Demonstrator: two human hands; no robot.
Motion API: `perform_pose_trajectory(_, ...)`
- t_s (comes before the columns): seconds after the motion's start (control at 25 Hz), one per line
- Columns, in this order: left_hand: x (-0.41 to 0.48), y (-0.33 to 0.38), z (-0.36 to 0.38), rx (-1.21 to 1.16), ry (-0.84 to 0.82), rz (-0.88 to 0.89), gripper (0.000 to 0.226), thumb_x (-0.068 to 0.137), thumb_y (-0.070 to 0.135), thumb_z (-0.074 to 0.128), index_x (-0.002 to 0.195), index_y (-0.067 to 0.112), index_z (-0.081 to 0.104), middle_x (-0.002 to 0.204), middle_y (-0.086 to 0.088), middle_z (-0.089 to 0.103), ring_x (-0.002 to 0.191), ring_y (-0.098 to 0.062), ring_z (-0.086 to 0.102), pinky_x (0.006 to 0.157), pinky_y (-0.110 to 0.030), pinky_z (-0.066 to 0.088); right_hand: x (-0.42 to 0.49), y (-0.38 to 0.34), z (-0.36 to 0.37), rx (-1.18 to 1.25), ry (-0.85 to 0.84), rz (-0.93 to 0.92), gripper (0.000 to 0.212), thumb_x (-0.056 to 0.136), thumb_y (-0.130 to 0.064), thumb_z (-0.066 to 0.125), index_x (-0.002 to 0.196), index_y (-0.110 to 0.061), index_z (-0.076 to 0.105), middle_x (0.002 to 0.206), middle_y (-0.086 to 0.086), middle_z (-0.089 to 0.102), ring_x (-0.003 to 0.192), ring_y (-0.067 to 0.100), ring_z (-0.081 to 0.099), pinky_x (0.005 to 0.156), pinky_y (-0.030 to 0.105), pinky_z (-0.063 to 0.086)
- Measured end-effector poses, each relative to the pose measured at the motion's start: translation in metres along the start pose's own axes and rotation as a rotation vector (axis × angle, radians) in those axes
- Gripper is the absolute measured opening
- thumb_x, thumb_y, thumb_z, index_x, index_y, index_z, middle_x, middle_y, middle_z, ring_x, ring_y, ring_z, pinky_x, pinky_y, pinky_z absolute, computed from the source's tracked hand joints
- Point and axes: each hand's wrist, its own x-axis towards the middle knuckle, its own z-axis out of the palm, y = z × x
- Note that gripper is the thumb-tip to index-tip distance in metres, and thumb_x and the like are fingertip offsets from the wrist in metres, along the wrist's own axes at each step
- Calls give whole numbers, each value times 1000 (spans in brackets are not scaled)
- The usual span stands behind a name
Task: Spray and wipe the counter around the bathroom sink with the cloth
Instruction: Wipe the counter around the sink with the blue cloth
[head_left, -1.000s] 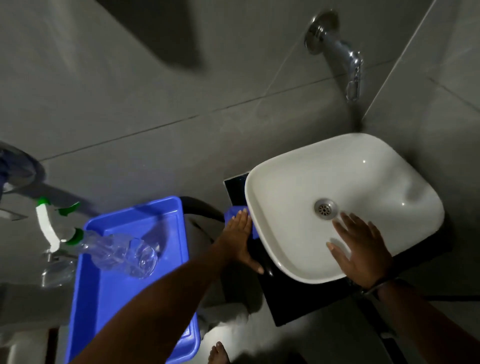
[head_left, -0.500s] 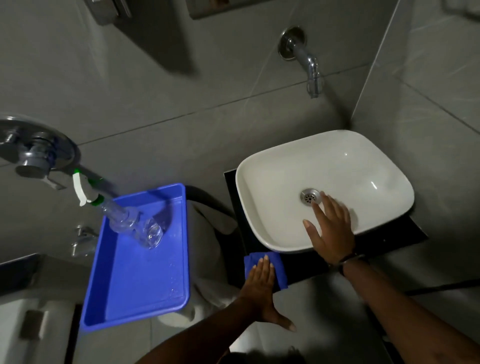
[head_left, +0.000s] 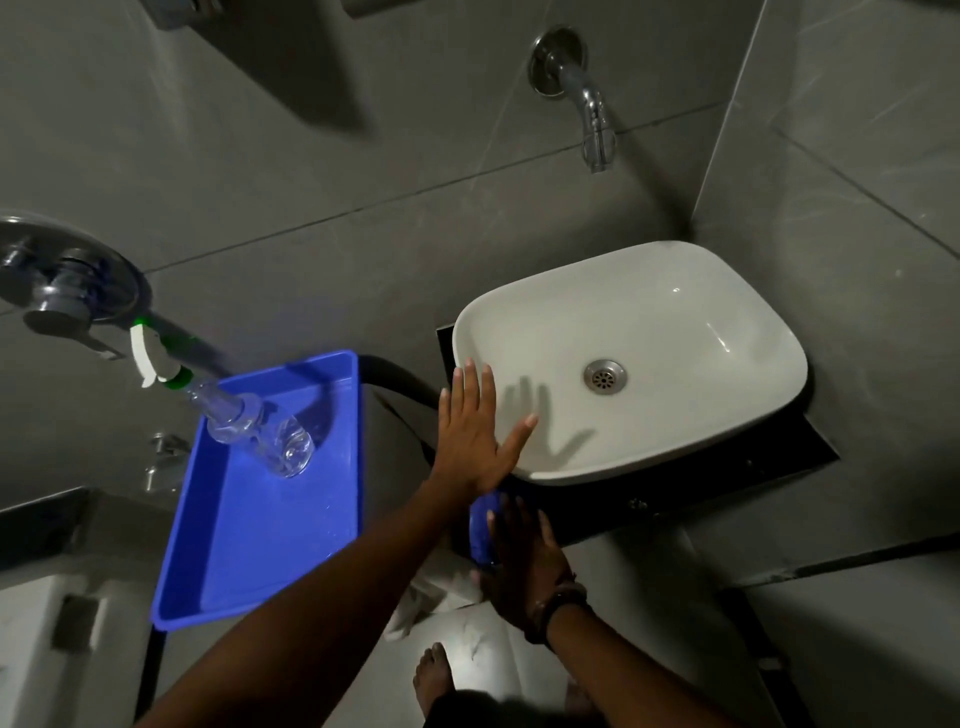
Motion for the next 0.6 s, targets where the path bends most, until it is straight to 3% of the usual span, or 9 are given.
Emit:
perform_pose_trajectory(0.08, 23, 14, 17, 56, -53, -55, 96, 90, 72, 32, 157, 13, -6, 166, -13, -12, 153, -26, -13, 125, -47, -7, -5, 10, 3, 59, -35, 18, 88, 66, -68, 58, 137, -17, 47, 146, 11, 48, 132, 30, 49, 112, 49, 35)
perform_pose_trajectory(0.16, 26, 14, 35, 151, -33, -73, 103, 85, 79, 26, 157, 11, -2, 166, -16, -6, 154, -29, -6, 125, -48, -4, -15, 36, 3, 107, 1, 15, 88, 66, -68, 55, 138, -19, 43, 147, 7, 48, 134, 27, 47, 116, 46, 25)
perform_pose_trajectory(0.28, 30, 6, 49, 155, 71, -64, 108, 79, 83, 20, 157, 9, 5, 165, -19, 3, 154, -31, 3, 125, -50, 2, -36, 114, -3, 54, 43, 85, 87, 71, -69, 48, 143, -22, 37, 154, 6, 36, 141, 26, 36, 114, 48, 11)
perform_pose_trajectory(0.4, 32, 0, 53, 151, 108, -46, 108, 80, 86, 17, 157, 10, 3, 166, -16, 3, 154, -28, 1, 125, -50, 1, -45, 210, -24, -33, 99, 207, 87, 71, -69, 45, 142, -20, 41, 153, 7, 34, 140, 29, 38, 114, 54, 13)
perform_pose_trajectory(0.52, 29, -2, 52, 174, 104, -61, 108, 81, 86, 19, 156, 12, -2, 167, -14, 0, 154, -25, -3, 124, -51, -2, -40, 287, -46, -91, 125, 311, 94, 75, -81, 22, 140, -17, 45, 150, 10, 43, 139, 29, 39, 114, 60, 21)
perform_pose_trajectory(0.6, 29, -2, 50, 185, 84, -77, 109, 80, 86, 19, 156, 11, -2, 167, -13, 0, 154, -24, -4, 124, -52, -3, -38, 319, -55, -81, 101, 391, 108, 66, -89, 14, 142, -17, 41, 152, 9, 39, 142, 28, 34, 115, 58, 16)
